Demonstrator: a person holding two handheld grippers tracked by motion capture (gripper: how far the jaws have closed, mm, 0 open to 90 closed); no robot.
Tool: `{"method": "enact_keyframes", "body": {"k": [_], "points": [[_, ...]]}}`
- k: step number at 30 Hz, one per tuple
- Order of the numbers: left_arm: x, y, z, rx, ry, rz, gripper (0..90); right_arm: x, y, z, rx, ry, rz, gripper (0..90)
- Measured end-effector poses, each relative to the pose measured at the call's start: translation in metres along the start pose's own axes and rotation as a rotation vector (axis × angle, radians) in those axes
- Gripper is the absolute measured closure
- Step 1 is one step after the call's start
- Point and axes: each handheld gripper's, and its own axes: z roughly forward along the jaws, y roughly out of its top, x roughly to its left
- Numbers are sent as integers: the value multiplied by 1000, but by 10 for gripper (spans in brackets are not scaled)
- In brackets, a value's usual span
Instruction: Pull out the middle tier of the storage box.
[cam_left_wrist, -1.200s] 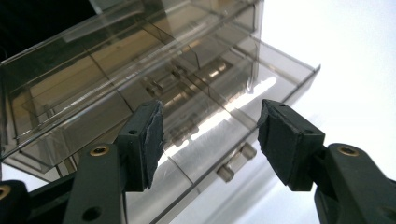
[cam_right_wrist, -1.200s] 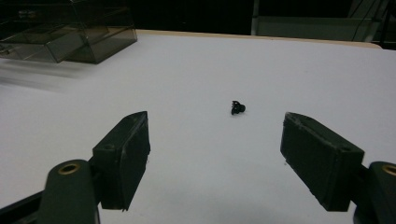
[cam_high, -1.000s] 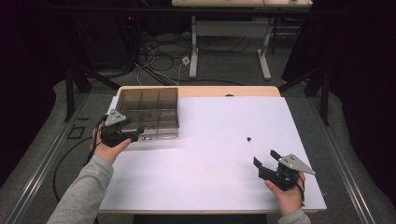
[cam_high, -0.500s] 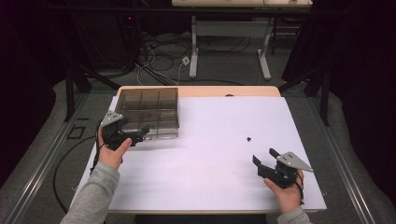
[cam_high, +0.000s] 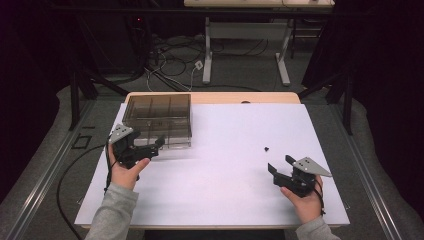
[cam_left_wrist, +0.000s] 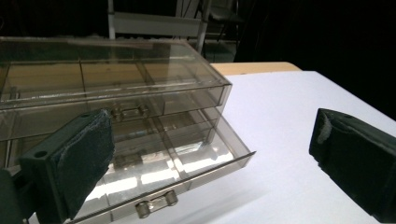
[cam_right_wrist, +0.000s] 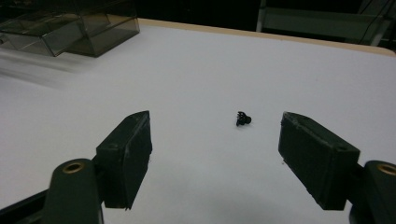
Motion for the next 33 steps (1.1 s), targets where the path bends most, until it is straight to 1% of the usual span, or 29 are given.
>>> {"method": "enact_keyframes", "body": {"k": [3,5,6,7,9,10,12,13,14,16,17,19,21,25,26,29,30,32,33], "points": [[-4,0,-5,-4,-36,0,2,-3,6,2,5,-2,-16,255],[-5,0,-8,-6,-59,-13,3,-6,10,5,8,-4,-18,262],[-6,-1,-9,0,-68,-11,3,-7,12,8,17,5,-14,270],[-6,-2,-9,-3,-71,-13,7,-8,14,10,24,8,-13,274],[-6,-2,-11,-10,-73,-12,16,-10,17,14,39,8,-39,282],[-5,-2,-12,-8,-76,-15,19,-11,18,16,44,-2,-56,282],[-5,-3,-13,-18,-88,-19,22,-11,21,20,37,3,-81,288],[-6,-3,-14,-22,-87,-14,22,-12,22,22,35,11,-86,290],[-6,-3,-15,-23,-87,-12,23,-12,24,23,37,6,-84,290],[-7,-3,-17,-28,-93,-16,27,-12,27,27,47,17,-90,290],[-7,-3,-18,-32,-90,-8,31,-13,29,29,49,24,-99,290],[-8,-2,-19,-32,-90,-7,42,-12,33,33,53,21,-102,291],[-9,-2,-20,-31,-98,-6,43,-12,36,38,65,22,-129,292],[-9,-1,-21,-33,-107,-6,43,-12,40,48,95,38,-116,328],[-9,-1,-21,-31,-108,-6,43,-13,41,51,98,37,-124,332],[-10,0,-23,-27,-109,-11,49,-13,44,57,120,11,-144,343],[-10,0,-23,-30,-106,-9,52,-13,45,58,127,-3,-142,343],[-10,-1,-23,-28,-104,-8,63,-15,46,62,114,-4,-129,354],[-10,-1,-23,-25,-101,-7,67,-16,46,64,107,-3,-109,360]]}}
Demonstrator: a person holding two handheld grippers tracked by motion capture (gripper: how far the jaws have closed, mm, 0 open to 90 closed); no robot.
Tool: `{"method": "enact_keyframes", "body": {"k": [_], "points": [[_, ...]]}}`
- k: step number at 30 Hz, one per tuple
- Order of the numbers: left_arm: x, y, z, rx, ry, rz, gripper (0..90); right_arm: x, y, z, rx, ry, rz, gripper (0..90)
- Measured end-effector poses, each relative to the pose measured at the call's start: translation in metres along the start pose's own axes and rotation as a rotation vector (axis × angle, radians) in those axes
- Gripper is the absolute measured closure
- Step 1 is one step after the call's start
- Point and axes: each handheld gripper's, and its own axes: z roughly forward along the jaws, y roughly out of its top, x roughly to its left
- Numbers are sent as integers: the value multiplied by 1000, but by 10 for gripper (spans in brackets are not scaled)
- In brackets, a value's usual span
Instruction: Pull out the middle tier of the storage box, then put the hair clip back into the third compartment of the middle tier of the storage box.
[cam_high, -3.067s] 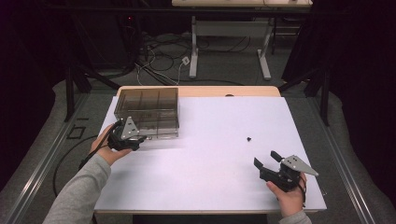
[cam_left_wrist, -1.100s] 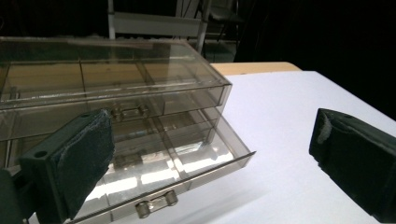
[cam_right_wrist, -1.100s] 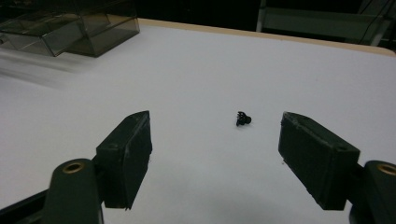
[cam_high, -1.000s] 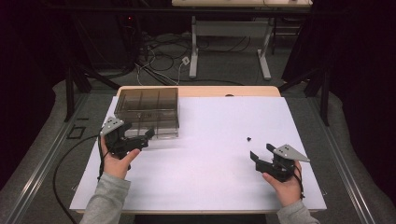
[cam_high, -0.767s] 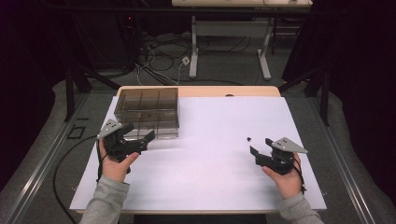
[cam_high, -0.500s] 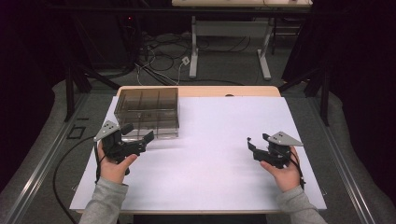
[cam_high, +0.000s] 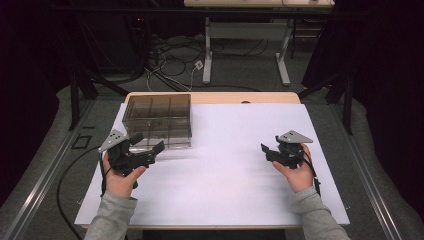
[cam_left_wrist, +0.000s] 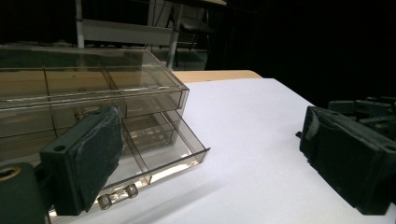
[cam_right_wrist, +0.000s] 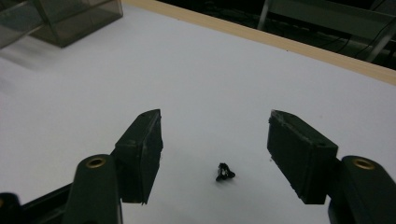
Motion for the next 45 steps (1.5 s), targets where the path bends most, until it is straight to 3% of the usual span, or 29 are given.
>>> {"method": "enact_keyframes", "body": {"k": [9,12,16,23,27,32,37,45], "points": [[4,-3,1,10,17,-22,75,-14,-2,19,-1,8,81,401],[5,-3,2,12,19,-23,85,-16,0,24,18,-21,25,408],[6,-5,3,26,31,-12,92,-19,0,26,5,-18,44,423],[8,-7,3,31,47,-14,92,-25,-6,27,70,-41,14,483],[8,-9,3,27,51,-17,93,-28,-7,28,67,-42,33,513],[10,-10,3,45,51,-25,93,-28,-8,30,80,-34,19,538],[10,-10,4,48,51,-28,93,-29,-11,31,106,-38,-2,543],[10,-9,4,47,46,-29,93,-33,-18,32,134,-28,9,543]]}}
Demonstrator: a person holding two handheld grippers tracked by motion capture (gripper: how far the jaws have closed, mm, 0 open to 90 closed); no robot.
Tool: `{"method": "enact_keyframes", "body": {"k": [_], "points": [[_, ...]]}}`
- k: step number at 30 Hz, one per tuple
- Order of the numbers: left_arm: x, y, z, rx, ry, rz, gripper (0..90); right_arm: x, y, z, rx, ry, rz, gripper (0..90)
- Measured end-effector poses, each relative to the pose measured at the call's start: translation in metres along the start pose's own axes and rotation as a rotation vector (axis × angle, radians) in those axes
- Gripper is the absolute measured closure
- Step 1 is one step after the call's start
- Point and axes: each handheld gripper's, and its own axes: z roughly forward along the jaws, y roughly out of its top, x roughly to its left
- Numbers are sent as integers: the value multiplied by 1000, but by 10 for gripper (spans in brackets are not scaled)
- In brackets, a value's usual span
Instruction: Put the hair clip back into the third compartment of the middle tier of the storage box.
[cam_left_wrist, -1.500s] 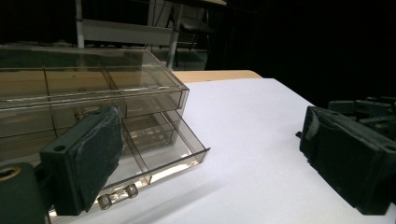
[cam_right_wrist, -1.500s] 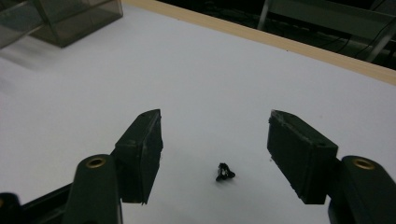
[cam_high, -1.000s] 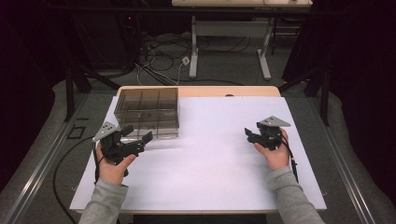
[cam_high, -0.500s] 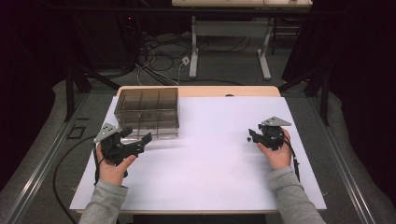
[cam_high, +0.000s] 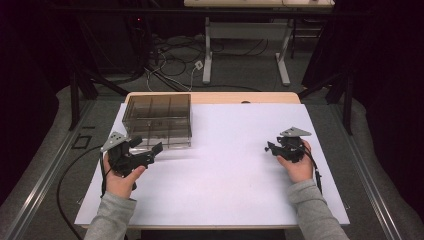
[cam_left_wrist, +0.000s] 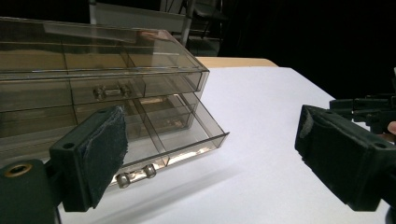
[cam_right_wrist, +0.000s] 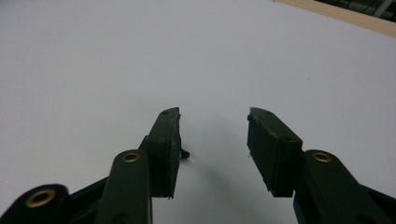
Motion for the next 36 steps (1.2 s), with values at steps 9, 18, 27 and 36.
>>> {"method": "enact_keyframes", "body": {"k": [9,18,27,36], "points": [[3,0,-2,-7,-1,-12,103,4,-5,7,51,8,-33,541],[4,1,-3,-12,-1,-18,111,9,-6,14,68,1,-45,539],[5,0,-3,-11,1,-20,117,13,-6,19,70,18,-60,570],[6,-1,-2,-6,5,-22,123,13,-7,23,56,52,-57,668]]}}
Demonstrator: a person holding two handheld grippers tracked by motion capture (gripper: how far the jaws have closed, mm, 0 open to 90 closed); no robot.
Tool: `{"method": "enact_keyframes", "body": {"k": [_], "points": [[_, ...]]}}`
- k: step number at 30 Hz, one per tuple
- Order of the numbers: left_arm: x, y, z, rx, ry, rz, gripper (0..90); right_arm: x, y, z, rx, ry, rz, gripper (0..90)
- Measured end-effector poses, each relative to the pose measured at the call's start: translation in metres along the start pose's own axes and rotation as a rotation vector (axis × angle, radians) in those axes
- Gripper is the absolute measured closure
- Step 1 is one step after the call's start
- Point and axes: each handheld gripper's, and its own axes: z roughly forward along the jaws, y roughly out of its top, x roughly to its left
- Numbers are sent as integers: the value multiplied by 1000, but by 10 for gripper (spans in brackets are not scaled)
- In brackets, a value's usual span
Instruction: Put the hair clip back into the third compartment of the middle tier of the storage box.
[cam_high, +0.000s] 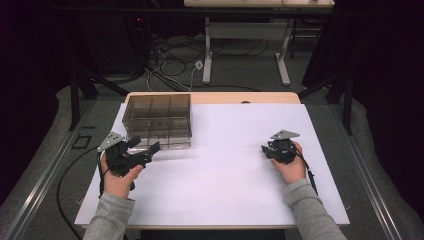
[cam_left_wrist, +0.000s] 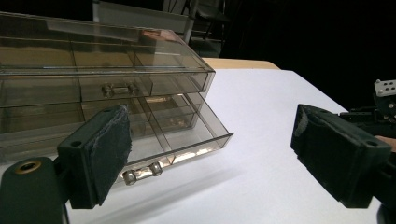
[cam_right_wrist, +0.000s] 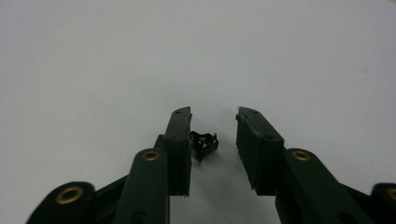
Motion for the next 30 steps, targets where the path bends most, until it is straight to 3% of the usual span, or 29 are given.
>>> {"method": "enact_keyframes", "body": {"k": [9,22,30], "points": [[1,0,-1,0,0,-4,127,0,-1,1,-3,35,22,790],[0,-1,0,5,-2,-5,136,1,0,-1,9,4,53,795],[0,0,0,0,-5,-24,138,1,1,-5,10,10,83,795]]}}
